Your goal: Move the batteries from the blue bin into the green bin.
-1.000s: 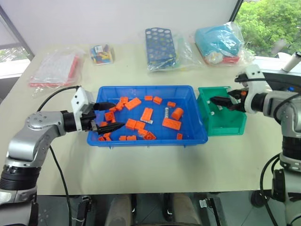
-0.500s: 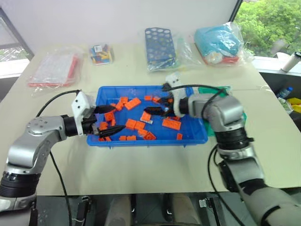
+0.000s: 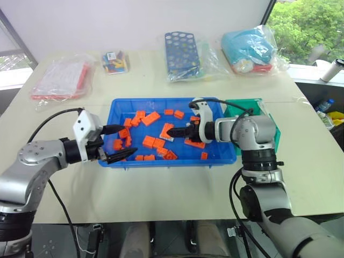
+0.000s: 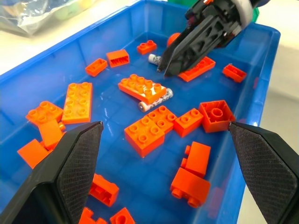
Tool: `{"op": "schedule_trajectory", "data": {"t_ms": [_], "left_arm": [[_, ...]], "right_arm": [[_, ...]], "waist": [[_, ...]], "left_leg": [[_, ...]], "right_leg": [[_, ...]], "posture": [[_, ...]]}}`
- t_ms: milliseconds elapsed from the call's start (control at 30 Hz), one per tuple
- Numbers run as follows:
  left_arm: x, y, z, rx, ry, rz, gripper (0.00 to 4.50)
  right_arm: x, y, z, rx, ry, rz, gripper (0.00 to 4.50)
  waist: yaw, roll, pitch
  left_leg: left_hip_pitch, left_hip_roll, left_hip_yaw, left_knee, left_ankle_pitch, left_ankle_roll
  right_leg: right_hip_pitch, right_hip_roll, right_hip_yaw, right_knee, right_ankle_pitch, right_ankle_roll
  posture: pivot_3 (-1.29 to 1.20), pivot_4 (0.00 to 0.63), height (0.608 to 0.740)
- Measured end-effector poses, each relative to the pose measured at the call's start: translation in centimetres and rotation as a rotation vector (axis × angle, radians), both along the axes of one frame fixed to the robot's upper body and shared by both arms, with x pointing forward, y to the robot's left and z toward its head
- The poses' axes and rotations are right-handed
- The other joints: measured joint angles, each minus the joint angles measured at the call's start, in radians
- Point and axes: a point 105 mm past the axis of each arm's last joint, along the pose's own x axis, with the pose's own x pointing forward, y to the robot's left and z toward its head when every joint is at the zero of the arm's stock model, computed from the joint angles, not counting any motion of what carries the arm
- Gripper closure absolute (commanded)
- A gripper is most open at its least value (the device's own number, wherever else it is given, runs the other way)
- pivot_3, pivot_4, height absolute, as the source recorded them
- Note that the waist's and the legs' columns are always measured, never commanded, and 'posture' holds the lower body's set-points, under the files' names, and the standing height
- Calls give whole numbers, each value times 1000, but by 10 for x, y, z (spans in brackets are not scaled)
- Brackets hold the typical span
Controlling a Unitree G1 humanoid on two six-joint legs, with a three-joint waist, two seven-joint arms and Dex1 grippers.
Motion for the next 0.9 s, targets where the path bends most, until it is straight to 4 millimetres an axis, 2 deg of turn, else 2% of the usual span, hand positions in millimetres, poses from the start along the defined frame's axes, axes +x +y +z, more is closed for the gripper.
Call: {"op": "schedule_trajectory", "data": {"t_ms": [200, 467, 567, 767, 800, 900], "left_arm": [[2, -2, 6, 2, -22, -9, 0], [4, -1, 4, 0, -21, -10, 0], [4, -2, 4, 1, -19, -14, 0], [6, -1, 5, 2, -23, -13, 0], [6, -1, 5, 2, -23, -12, 0], [8, -1, 6, 4, -30, -10, 0]], "right_arm": [[-2, 19, -9, 128, 120, -5, 45], [19, 22, -9, 258, 180, -99, 45], [23, 21, -12, 260, 184, -119, 888], [21, 21, -23, 234, 209, -129, 3810], [21, 22, -22, 240, 207, -123, 4156], [20, 26, -21, 236, 194, -111, 4290]], "waist": [[-1, 0, 0], [-2, 0, -1], [-2, 0, -1], [-3, 0, -1], [-3, 0, -1], [-3, 0, -1]], "left_leg": [[0, 0, 0, 0, 0, 0], [1, 0, 0, 0, 0, 0], [1, 0, 0, 0, 0, 0], [1, 0, 0, 0, 0, 0], [1, 0, 0, -1, 0, 0], [1, 0, 0, -1, 0, 0]], "right_leg": [[0, 0, 0, 0, 0, 0], [1, 0, 0, 0, 0, 0], [1, 0, 0, 0, 0, 0], [1, 0, 0, 0, 0, 0], [1, 0, 0, 0, 0, 0], [1, 0, 0, 0, 0, 0]], "posture": [[0, 150, 737], [0, 150, 737], [0, 150, 737], [0, 150, 737], [0, 150, 737], [0, 150, 737]]}}
